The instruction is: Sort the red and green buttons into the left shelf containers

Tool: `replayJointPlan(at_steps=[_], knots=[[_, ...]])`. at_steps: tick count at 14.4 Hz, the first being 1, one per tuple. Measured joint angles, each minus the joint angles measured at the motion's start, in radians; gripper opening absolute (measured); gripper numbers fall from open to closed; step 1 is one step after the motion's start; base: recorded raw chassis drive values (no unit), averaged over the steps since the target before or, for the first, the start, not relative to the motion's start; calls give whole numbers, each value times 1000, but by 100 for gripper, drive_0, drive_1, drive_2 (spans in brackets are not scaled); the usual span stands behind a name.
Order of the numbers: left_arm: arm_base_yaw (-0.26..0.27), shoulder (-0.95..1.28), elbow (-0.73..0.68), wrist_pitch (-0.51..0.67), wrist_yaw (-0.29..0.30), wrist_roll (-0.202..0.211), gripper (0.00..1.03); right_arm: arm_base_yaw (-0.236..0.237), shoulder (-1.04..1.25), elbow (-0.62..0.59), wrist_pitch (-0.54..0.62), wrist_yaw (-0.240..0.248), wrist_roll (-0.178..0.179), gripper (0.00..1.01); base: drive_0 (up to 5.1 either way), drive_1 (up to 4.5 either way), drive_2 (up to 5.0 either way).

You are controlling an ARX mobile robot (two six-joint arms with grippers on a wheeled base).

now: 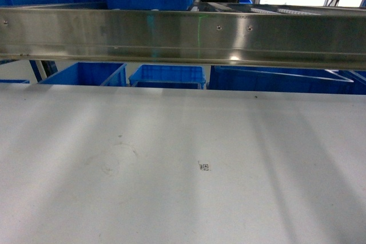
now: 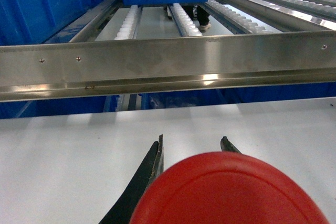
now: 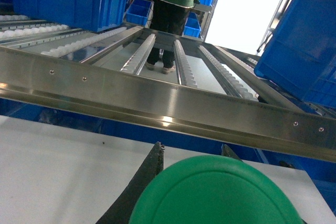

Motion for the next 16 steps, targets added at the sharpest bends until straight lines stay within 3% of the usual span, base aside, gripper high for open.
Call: replayJointPlan(at_steps=[16], knots=[[-2,0,0,1,-2,0,27,0,0,1,-1,1,0,26,-474,363,130]])
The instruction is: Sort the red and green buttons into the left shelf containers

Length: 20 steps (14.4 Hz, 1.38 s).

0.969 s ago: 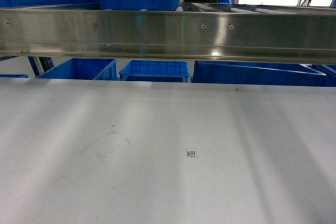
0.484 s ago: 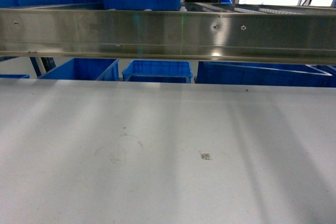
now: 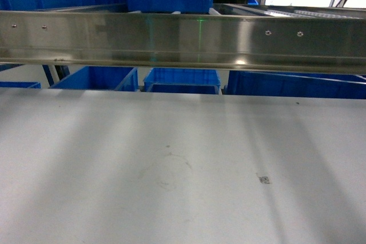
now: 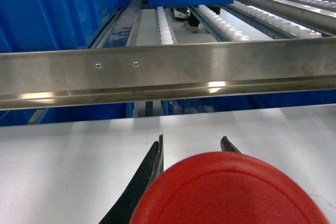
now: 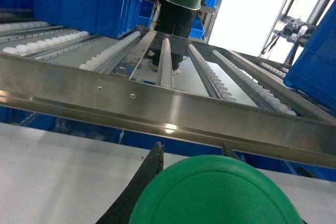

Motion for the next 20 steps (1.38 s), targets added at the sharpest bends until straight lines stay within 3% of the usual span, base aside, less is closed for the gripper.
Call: replayJointPlan(at_steps=[7,20], knots=[[0,2,0,1,-1,0,27,0,3,0,4,0,0,26,-493,317,163],[1,1,1,1,-1,0,27,0,3,0,3,-1,0,26,-462,81,375]])
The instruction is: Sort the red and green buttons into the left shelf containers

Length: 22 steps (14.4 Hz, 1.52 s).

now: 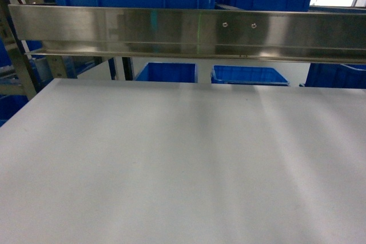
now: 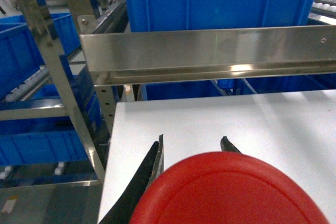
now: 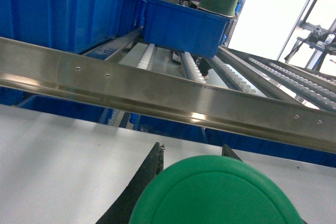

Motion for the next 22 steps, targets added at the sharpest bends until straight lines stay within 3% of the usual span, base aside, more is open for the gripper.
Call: replayJointPlan(at_steps=[22], knots=[[0,0,1,-3,-1,0,26,0,-5,0,-2,0,0,26,-485,312,179]])
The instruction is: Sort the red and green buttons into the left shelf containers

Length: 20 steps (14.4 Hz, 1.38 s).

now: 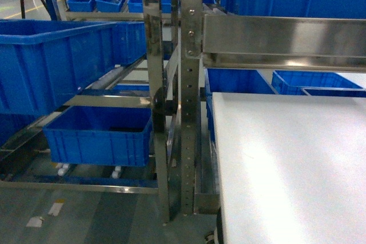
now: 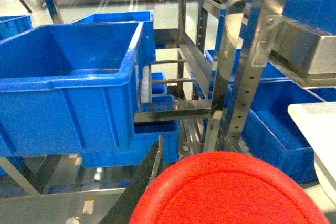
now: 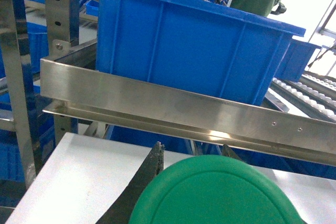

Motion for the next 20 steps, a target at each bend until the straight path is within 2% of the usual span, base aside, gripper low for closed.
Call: replayJointPlan(at_steps=[10,20], knots=[[1,0,0,1,1,0,26,0,5,0,-4,0,0,26,-459,388,113],[1,1,0,2,0,0,26,0,1,1,1,0,0,26,-489,292,201]])
